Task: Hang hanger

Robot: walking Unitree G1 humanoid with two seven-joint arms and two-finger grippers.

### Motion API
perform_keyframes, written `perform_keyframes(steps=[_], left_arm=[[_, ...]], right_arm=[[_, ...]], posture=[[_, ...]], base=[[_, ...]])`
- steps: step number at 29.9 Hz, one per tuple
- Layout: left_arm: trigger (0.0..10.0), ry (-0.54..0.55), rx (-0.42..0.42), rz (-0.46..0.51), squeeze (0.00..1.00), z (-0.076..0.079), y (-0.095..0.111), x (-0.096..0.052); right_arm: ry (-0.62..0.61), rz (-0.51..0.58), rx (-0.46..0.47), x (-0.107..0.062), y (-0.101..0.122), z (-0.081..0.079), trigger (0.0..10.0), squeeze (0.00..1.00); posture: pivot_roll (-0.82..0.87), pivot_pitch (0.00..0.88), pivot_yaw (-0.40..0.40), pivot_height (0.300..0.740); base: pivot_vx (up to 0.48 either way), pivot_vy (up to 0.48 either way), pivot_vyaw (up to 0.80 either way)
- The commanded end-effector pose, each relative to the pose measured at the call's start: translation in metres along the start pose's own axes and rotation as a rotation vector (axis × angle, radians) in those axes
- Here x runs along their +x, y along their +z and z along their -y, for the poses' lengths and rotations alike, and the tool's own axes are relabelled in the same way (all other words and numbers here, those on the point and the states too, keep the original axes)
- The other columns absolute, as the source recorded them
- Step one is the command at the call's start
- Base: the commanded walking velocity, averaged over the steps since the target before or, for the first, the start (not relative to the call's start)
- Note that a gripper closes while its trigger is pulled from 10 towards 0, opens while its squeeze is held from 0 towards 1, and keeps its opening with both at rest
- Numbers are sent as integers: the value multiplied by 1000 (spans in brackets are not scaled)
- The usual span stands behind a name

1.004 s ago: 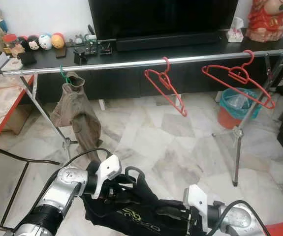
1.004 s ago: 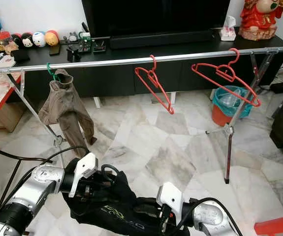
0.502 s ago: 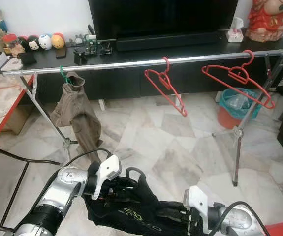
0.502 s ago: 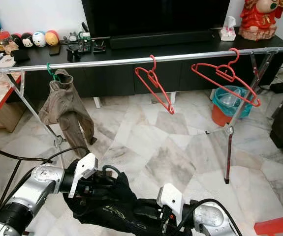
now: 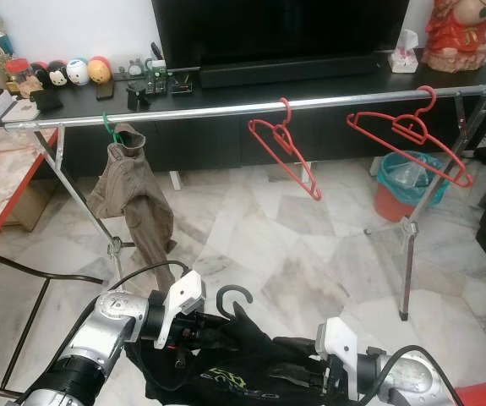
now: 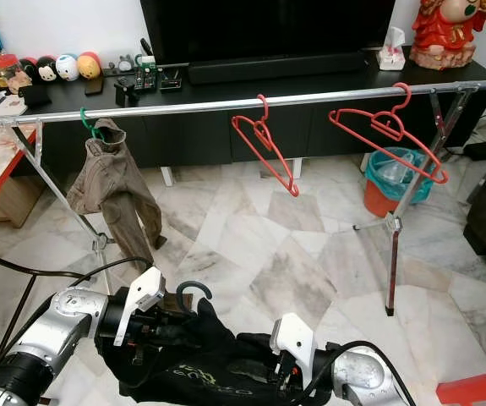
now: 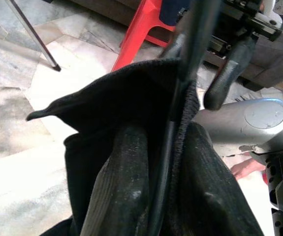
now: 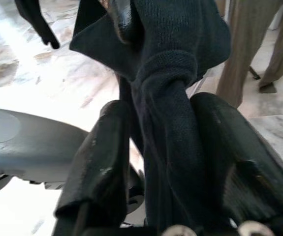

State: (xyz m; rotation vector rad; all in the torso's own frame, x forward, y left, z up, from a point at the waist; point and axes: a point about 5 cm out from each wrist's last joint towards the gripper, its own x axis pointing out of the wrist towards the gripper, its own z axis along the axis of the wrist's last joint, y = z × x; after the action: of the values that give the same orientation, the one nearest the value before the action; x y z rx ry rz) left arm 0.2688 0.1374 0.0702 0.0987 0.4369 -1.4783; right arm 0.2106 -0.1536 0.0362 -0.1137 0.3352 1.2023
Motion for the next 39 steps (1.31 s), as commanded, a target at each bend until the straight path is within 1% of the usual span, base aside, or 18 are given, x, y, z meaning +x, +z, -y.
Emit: perform_keyframes(steps=[1, 13, 16, 19, 20, 21, 22, 23, 24, 25, 26, 30, 32, 33, 34, 36, 37, 39], left_arm=[[0, -5, 16, -3, 0, 0, 4, -5], [0, 77, 31, -27, 0, -4, -5, -5], [0, 90, 31, -29, 0, -5, -7, -4], [0, 145, 42, -44, 0, -8, -11, -3], [0, 163, 46, -47, 0, -9, -12, -3], [0, 187, 55, -51, 0, -10, -13, -3], [1961, 269, 70, -63, 0, -15, -16, -1], [1961, 309, 77, -69, 0, -17, -17, -1], [8235, 334, 74, -62, 0, -19, -17, 0], [8235, 350, 72, -56, 0, -19, -18, 0], [10000, 387, 69, -46, 0, -22, -18, 1], [10000, 490, 78, -16, 0, -27, -17, 3], [10000, 630, 69, 3, 0, -36, -16, 4], [10000, 652, 63, 9, 0, -37, -16, 4], [10000, 725, 65, 29, 0, -41, -14, 2], [10000, 760, 61, 38, 0, -43, -13, 1], [10000, 804, 49, 73, 0, -45, -11, 0], [10000, 862, 33, 104, 0, -48, -9, 0]], right_arm=[[-31, 6, -36, 1, 4, 5, 10000, 1000], [-111, 26, -64, -2, 8, 15, 10000, 1000], [-153, 44, -78, -5, 11, 19, 10000, 1000], [-262, 66, -113, -8, 16, 30, 10000, 1000], [-311, 78, -119, -10, 17, 35, 10000, 671], [-363, 96, -123, -12, 19, 39, 10000, 157], [-483, 127, -119, -18, 22, 49, 10000, 0], [-529, 135, -107, -21, 22, 53, 10000, 0], [-548, 149, -105, -22, 22, 53, 10000, 0], [-560, 159, -106, -23, 23, 53, 10000, 0], [-579, 181, -94, -25, 23, 52, 10000, 0], [-596, 227, -50, -27, 21, 48, 10000, 0], [-737, 214, -15, -34, 8, 52, 10000, 0], [-774, 207, -7, -36, 5, 54, 10000, 0], [-894, 200, 39, -43, -4, 58, 10000, 0], [-940, 198, 71, -46, -9, 60, 10000, 0], [-1048, 155, 153, -53, -24, 62, 10000, 0], [-1185, 153, 269, -61, -40, 61, 10000, 0]], posture=[[-27, 46, 112, 740], [-31, 46, 114, 740], [-31, 45, 113, 740], [-29, 45, 111, 740], [-29, 45, 111, 740], [-31, 43, 112, 740], [-32, 42, 113, 740], [-32, 42, 113, 740], [-34, 41, 112, 740], [-34, 41, 112, 740], [-38, 39, 113, 740], [-42, 32, 111, 740], [-47, 19, 109, 740], [-47, 19, 109, 740], [-48, 13, 108, 740], [-48, 7, 107, 740], [-48, 7, 107, 740], [-49, 0, 107, 740]], base=[[0, 0, 0], [0, 0, 0], [0, 0, 0], [0, 0, 0], [0, 0, 0], [0, 0, 0], [0, 0, 0], [0, 0, 0], [0, 0, 0], [0, 0, 0], [0, 0, 0], [0, 0, 0], [0, 0, 0], [0, 0, 0], [0, 0, 0], [0, 0, 0], [0, 0, 0], [0, 0, 0]])
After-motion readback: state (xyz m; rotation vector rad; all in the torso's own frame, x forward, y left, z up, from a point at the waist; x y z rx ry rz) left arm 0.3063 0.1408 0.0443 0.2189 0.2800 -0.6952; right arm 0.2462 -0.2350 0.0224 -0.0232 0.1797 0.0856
